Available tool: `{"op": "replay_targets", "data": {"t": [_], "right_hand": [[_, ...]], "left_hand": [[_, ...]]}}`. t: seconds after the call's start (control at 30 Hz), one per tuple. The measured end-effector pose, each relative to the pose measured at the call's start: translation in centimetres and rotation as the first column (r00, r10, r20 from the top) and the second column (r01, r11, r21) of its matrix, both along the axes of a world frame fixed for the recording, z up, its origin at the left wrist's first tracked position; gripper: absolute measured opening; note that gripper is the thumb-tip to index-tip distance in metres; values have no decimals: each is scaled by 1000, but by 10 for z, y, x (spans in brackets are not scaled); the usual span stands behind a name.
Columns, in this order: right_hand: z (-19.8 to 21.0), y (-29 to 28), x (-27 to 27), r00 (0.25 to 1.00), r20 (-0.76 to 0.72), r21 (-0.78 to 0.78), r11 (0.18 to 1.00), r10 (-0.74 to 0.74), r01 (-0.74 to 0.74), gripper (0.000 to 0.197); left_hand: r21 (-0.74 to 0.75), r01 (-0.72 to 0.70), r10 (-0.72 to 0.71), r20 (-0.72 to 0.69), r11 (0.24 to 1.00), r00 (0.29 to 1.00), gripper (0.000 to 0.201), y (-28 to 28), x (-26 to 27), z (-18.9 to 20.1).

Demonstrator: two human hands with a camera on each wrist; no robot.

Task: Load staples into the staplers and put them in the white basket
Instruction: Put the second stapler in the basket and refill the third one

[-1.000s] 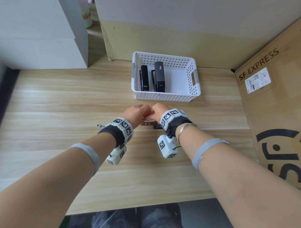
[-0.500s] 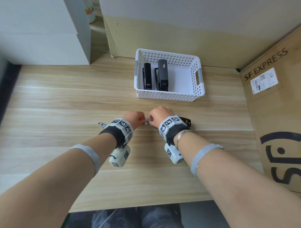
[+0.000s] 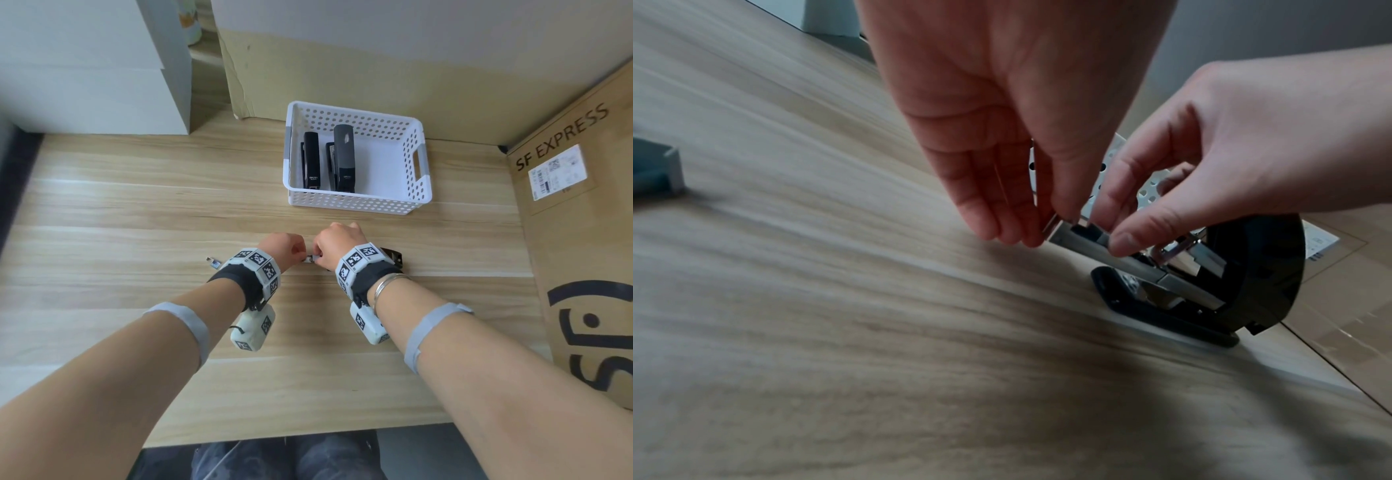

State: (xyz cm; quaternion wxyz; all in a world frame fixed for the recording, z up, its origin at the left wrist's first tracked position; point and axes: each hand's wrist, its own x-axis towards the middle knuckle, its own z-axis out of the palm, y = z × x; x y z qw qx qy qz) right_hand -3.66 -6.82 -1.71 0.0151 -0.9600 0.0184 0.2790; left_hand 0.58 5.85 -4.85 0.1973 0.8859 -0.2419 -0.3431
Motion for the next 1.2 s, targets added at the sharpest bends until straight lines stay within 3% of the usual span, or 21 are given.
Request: {"op": "replay_targets", "data": {"t": [0.53,0.67,0.8,0.93,1.2], "right_hand": [[18,-4,10,977,-164,-135,985,-133,111,27],[18,0,8,982,-116,-121,983,-150,136,23],[21,8,8,985,-106,-93,988,-136,126,24],[21,14,6,990,-83,-78,991,-115,109,26],[13,19,-2,991,-42,-40,992,-125,123,28]], "left_hand": [[35,-22,22,24,999,999,26,2,1,1],[126,-82,69,102,989,992,25,17,7,5],[273,-131,79,195,953,978,38,54,16,13],[394,-204,131,203,896,970,32,86,18,12],[293,-215,179,146,932,973,25,92,15,3]]}}
